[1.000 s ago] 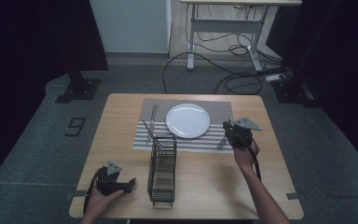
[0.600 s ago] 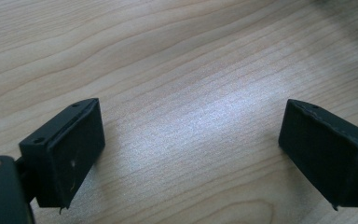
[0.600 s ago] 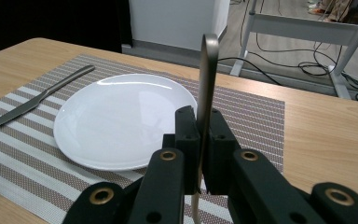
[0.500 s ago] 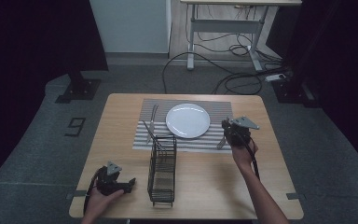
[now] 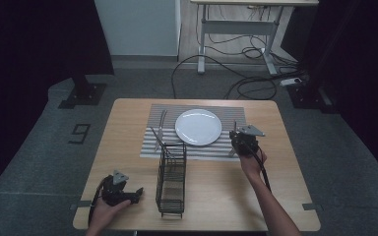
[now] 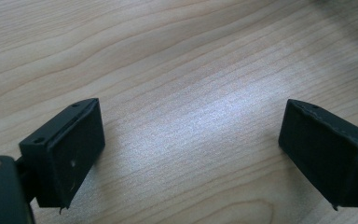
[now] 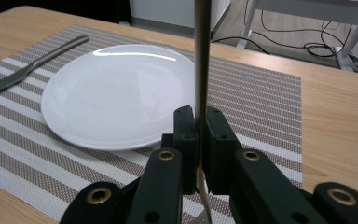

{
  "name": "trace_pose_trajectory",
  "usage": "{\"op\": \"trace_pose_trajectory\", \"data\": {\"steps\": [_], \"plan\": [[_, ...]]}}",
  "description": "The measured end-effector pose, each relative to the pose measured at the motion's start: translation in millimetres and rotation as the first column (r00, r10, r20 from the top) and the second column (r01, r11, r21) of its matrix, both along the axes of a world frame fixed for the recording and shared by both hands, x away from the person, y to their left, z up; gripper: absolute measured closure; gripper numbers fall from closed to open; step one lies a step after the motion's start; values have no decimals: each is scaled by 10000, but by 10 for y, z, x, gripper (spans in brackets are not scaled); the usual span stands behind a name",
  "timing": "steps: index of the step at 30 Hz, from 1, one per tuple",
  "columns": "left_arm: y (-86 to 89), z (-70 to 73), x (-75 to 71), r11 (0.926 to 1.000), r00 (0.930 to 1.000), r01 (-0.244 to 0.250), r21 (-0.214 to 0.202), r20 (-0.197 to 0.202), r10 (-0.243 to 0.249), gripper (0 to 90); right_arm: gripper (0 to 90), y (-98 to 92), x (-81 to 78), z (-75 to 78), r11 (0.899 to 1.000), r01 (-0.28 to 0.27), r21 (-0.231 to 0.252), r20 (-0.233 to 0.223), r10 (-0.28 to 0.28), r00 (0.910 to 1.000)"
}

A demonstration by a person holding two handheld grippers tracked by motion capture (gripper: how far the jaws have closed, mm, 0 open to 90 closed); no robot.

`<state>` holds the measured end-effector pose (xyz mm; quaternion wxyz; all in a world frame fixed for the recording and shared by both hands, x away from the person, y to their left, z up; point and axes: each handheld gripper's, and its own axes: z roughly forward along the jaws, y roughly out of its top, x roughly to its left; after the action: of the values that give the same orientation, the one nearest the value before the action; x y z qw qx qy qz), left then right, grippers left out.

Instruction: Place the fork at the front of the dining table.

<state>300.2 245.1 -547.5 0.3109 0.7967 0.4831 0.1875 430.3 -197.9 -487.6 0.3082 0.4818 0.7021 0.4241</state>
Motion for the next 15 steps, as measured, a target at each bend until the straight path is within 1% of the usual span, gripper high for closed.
{"op": "trace_pose_trajectory", "data": {"steps": [2,3,5,6,7,8,9,12,13,15], "plan": [[0,0,0,10000,10000,1,2,-1,-1,68,845,5,1,-9,10000,-10,-32,-28,10,10000],[0,0,0,10000,10000,3,3,-1,-3,68,845,14,11,-38,9999,-11,-138,-91,9,10000],[0,0,0,10000,10000,-1,1,0,1,68,845,13,18,-50,9999,-2,-148,-142,0,9999],[0,0,0,10000,10000,-1,1,0,1,68,845,7,38,-81,9998,49,-191,-305,-54,9995],[0,0,0,10000,10000,-1,1,0,1,67,845,7,38,-81,9998,49,-191,-305,-54,9995],[0,0,0,10000,10000,-1,0,1,1,67,848,0,63,-116,9995,141,-286,-465,-154,9988],[0,0,0,10000,10000,0,0,0,0,68,850,-3,72,-127,9994,170,-300,-501,-185,9986],[0,0,0,10000,10000,0,1,0,0,67,855,-15,97,-143,9992,262,-287,-504,-277,9983],[0,0,0,10000,10000,1,0,0,-1,67,857,-33,135,-155,9991,367,-201,-564,-378,9977],[0,0,0,10000,10000,-1,1,0,1,67,857,-39,151,-157,9990,406,-189,-601,-416,9973]]}}
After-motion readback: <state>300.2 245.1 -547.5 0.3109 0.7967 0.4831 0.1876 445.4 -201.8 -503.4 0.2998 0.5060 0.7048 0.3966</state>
